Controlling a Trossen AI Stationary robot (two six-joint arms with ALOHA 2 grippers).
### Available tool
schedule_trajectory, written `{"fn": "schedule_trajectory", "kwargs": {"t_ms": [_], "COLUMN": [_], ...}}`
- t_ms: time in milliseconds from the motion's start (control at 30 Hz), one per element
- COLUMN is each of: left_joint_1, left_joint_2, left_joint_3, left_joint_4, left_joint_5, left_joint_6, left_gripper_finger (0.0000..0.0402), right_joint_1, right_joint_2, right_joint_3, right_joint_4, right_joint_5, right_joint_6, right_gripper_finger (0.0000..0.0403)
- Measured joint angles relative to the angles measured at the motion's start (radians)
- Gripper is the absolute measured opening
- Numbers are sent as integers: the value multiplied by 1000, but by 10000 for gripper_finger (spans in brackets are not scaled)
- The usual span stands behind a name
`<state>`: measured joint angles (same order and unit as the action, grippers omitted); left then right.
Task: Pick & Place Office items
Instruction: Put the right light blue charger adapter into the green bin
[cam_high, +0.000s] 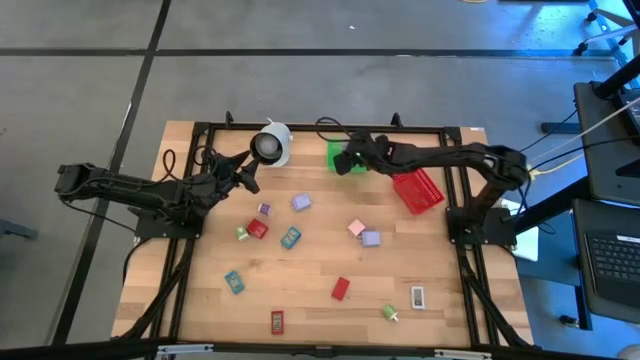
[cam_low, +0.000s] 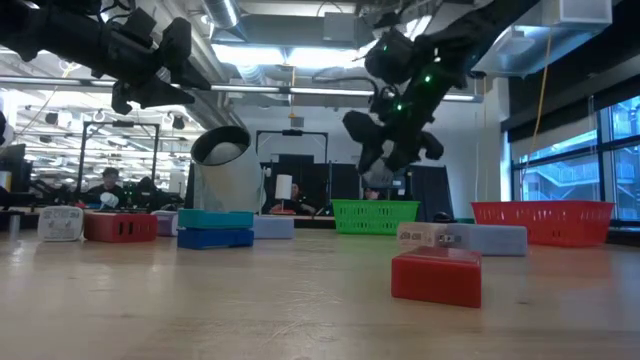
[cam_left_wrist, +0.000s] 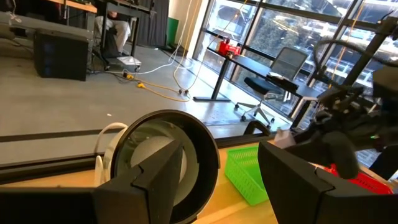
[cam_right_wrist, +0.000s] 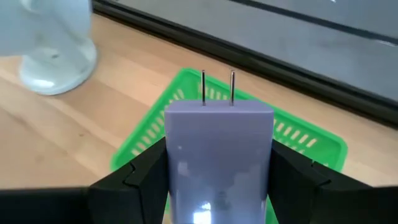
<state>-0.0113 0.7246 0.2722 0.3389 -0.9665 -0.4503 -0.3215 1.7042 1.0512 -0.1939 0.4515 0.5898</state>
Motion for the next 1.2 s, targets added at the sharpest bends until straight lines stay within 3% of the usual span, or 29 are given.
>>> {"fn": "schedule_trajectory", "kwargs": {"t_ms": [367,1200], "left_joint_1": [0,0], "left_joint_2": [0,0], "left_joint_3": [0,0], "left_joint_4": [0,0], "left_joint_5": [0,0], "left_joint_6": [0,0], "left_gripper_finger": [208,208], "right_joint_1": [-25,-18], "right_joint_2": [79,79], "right_joint_3": [0,0], "right_joint_4": [10,21], "right_joint_5": [-1,-4], "right_joint_6": [35,31], "right_gripper_finger": [213,221]}}
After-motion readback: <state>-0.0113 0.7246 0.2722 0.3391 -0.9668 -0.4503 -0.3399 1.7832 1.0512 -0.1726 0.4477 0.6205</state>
